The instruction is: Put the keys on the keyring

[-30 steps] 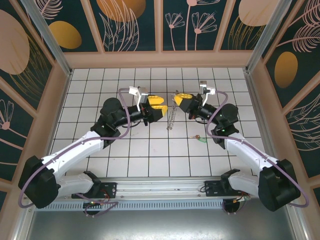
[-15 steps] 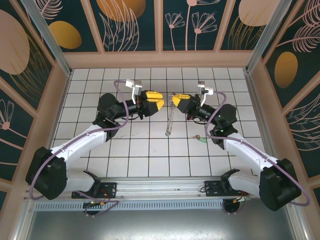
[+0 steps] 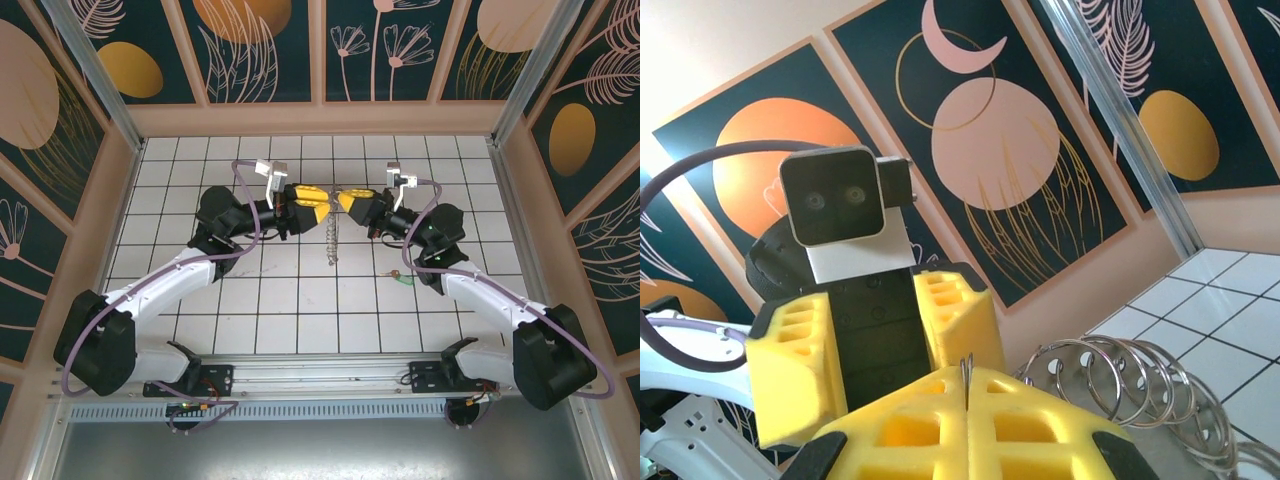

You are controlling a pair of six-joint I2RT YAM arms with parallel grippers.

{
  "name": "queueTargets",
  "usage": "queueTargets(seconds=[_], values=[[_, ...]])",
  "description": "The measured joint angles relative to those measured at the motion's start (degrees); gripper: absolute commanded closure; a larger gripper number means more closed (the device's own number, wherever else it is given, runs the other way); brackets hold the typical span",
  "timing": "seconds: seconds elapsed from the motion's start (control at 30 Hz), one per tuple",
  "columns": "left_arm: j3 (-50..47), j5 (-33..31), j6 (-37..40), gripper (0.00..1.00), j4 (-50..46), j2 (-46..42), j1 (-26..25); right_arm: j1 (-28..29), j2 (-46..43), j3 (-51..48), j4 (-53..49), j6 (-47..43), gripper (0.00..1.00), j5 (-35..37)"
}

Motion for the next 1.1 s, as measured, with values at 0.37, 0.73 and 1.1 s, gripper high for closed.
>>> queueTargets(seconds=[0.37,0.73,1.1], values=[[0.00,-1.53,1.07,0.61,-0.44,0.83,0.48,0.46,0.00,0.42,0.00,-0.02,1.00,-0.02],[0.02,-1.42,1.07,0.63,-0.39,2.60,0.48,1.57,0.87,0.98,0.00,-0.04,1.00,-0.04],[0.02,-1.29,0.37,0.65,1.20,3.26,0.50,2.03,1.22,1.44,0.00,-0.07,1.00,-0.04]])
